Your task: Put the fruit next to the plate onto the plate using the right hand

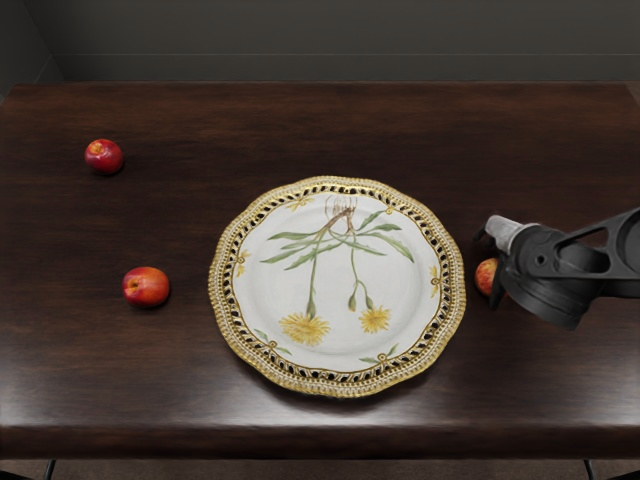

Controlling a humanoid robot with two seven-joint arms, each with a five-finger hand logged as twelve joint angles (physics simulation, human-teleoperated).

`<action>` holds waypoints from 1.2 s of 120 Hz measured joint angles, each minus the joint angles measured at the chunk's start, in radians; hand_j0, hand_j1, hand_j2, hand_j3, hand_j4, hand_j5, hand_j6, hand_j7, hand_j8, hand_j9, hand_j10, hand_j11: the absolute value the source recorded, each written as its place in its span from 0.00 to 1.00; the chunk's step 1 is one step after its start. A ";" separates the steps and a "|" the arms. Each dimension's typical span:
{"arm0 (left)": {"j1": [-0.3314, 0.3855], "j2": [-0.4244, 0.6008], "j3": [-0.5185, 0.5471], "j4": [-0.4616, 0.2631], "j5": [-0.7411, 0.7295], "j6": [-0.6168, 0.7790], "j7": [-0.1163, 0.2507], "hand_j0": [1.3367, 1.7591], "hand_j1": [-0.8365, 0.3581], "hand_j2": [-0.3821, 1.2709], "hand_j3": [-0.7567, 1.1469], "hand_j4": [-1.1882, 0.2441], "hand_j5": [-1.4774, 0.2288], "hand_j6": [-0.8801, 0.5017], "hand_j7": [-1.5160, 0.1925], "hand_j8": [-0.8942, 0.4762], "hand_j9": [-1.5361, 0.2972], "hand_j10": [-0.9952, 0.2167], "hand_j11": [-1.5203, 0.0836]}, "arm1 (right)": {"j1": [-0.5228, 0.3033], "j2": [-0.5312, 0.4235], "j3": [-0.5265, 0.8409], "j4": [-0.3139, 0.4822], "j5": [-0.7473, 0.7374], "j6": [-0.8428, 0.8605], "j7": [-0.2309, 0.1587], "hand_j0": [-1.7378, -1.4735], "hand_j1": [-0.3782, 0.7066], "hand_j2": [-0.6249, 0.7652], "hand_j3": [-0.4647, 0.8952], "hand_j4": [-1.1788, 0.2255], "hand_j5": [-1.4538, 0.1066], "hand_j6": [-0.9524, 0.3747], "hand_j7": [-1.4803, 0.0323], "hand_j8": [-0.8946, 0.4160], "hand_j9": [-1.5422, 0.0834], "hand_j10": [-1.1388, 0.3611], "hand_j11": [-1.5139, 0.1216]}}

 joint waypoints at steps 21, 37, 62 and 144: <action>0.000 0.000 0.000 0.000 0.000 0.001 0.000 0.76 0.98 0.23 0.40 0.82 0.86 0.63 0.88 0.65 0.83 0.81 0.94 | -0.003 0.002 -0.001 0.015 0.004 0.000 0.000 0.30 0.48 0.39 0.34 0.55 0.59 0.41 0.63 0.37 0.62 0.49 0.60; 0.000 0.000 0.000 0.000 0.000 0.000 0.000 0.76 0.98 0.23 0.40 0.82 0.86 0.63 0.88 0.65 0.83 0.81 0.94 | -0.031 -0.068 0.088 0.015 0.002 0.002 -0.001 0.32 0.57 0.44 0.34 0.40 0.39 0.41 0.44 0.43 0.43 0.44 0.41; 0.000 0.000 0.000 0.000 0.000 0.000 0.000 0.76 0.98 0.23 0.40 0.82 0.86 0.63 0.88 0.65 0.83 0.81 0.94 | -0.358 -0.420 0.752 -0.063 0.075 0.192 0.000 0.34 0.66 0.54 0.34 0.31 0.23 0.51 0.30 0.55 0.28 0.52 0.24; 0.000 0.000 0.000 0.000 0.000 0.000 0.000 0.76 0.98 0.23 0.40 0.82 0.86 0.63 0.88 0.65 0.83 0.81 0.94 | -0.601 -0.289 1.215 -0.268 0.288 0.923 0.000 0.31 0.20 0.47 0.34 0.68 0.70 0.63 0.76 0.65 0.73 0.70 0.70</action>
